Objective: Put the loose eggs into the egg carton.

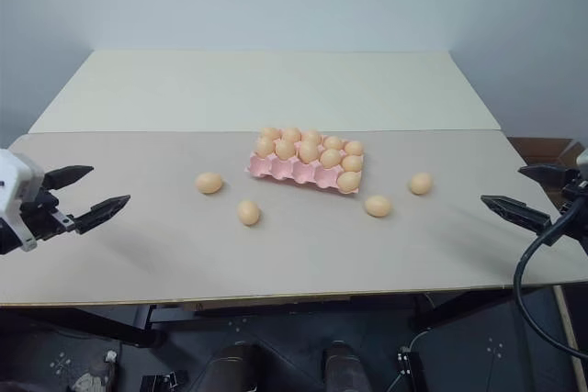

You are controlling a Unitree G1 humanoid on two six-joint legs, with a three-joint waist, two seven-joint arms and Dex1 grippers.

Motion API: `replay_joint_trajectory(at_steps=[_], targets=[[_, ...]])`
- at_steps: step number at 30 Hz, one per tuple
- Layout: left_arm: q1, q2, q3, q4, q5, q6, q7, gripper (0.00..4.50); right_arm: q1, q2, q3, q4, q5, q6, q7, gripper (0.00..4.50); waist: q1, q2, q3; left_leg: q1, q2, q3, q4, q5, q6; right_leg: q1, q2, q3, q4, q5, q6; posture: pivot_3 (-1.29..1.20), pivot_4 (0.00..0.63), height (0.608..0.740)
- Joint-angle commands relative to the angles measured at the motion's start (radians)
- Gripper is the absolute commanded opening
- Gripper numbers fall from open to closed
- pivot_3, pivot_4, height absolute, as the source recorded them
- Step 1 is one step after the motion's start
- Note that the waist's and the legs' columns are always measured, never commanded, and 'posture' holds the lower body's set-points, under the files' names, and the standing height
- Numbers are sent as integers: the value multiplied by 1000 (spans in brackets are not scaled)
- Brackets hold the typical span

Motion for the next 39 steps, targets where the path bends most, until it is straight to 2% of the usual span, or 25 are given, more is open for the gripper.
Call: replay_joint_trajectory(at_steps=[1,5,16,26,32,39], targets=[[8,1,0,1,25,-28,-11,4463,-11,-4,-37,-37,16,12,-7,4500,1,0,0,0,0,0,0,0,0,0,0,0,0,0,0,0,150,740],[-6,-24,13,-18,8,-25,2,4463,2,10,-50,-60,17,19,-19,4500,2,0,0,0,0,0,0,0,0,0,0,0,0,0,0,0,150,740],[0,-16,50,-22,-4,-69,-92,4463,15,70,-13,-172,56,46,-59,4500,2,0,0,0,0,0,0,0,0,0,0,0,0,0,0,0,150,740],[-95,-41,-69,-102,-52,-28,-75,4463,11,103,-9,-294,108,139,-159,4500,8,0,0,0,0,-1,0,0,0,1,0,0,0,0,0,0,150,740],[-131,-20,-120,-156,-89,4,-89,4463,-28,101,69,-331,117,262,-285,4500,1,0,0,0,0,-1,0,0,0,0,0,1,1,0,1,0,150,740],[-199,-12,-227,-200,-92,28,-89,4463,-209,133,195,-273,85,383,-473,4500,1,0,0,-1,-1,-1,1,0,0,0,1,1,1,0,1,0,150,740]])
